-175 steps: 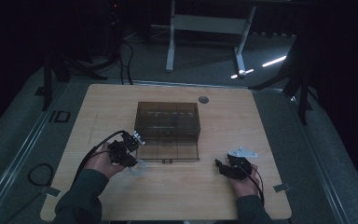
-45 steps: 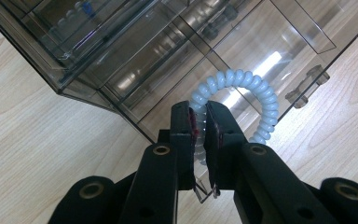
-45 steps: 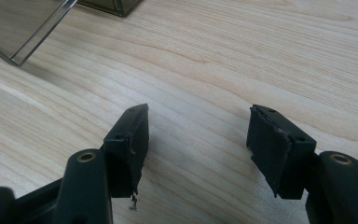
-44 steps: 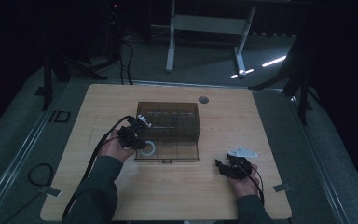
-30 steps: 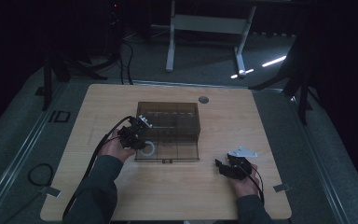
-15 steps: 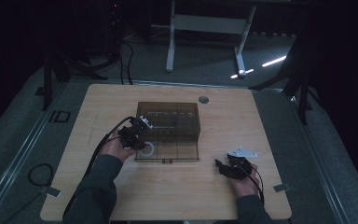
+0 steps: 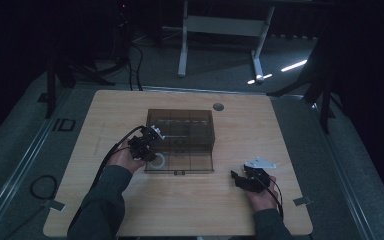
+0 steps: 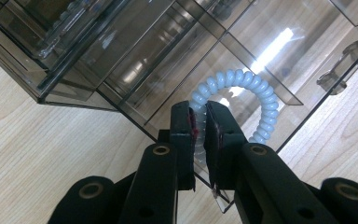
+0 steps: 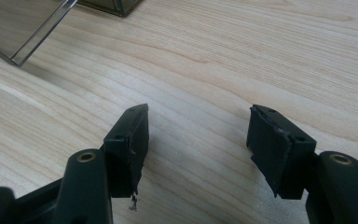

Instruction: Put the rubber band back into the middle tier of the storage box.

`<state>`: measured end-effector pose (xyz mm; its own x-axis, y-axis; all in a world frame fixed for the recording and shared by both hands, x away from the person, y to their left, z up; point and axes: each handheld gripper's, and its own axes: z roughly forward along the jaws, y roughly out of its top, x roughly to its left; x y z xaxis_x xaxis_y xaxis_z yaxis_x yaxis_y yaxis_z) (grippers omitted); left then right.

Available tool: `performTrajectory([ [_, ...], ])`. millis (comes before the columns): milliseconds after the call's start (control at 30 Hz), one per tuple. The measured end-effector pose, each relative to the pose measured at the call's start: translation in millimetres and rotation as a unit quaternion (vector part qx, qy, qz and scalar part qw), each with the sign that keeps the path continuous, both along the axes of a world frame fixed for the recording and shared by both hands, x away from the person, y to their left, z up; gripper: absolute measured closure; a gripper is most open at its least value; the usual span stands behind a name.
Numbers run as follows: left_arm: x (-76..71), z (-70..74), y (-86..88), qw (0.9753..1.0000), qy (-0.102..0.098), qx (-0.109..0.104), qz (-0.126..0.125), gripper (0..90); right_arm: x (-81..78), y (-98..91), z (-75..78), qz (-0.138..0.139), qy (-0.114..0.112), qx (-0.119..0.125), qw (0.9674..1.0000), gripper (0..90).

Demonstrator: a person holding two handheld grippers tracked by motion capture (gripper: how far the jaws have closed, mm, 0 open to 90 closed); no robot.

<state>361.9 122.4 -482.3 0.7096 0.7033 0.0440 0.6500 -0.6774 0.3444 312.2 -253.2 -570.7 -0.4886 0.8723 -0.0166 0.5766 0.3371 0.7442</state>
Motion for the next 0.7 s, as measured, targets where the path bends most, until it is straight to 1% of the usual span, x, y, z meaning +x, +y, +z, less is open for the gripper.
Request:
performTrajectory([
  [700, 1.9, -8.1, -4.8, 0.9996, 0.007, 0.023, -0.012, 81.7, 0.0, 0.0, 0.0, 0.000, 0.000, 0.000, 1.0000, 38.5],
])
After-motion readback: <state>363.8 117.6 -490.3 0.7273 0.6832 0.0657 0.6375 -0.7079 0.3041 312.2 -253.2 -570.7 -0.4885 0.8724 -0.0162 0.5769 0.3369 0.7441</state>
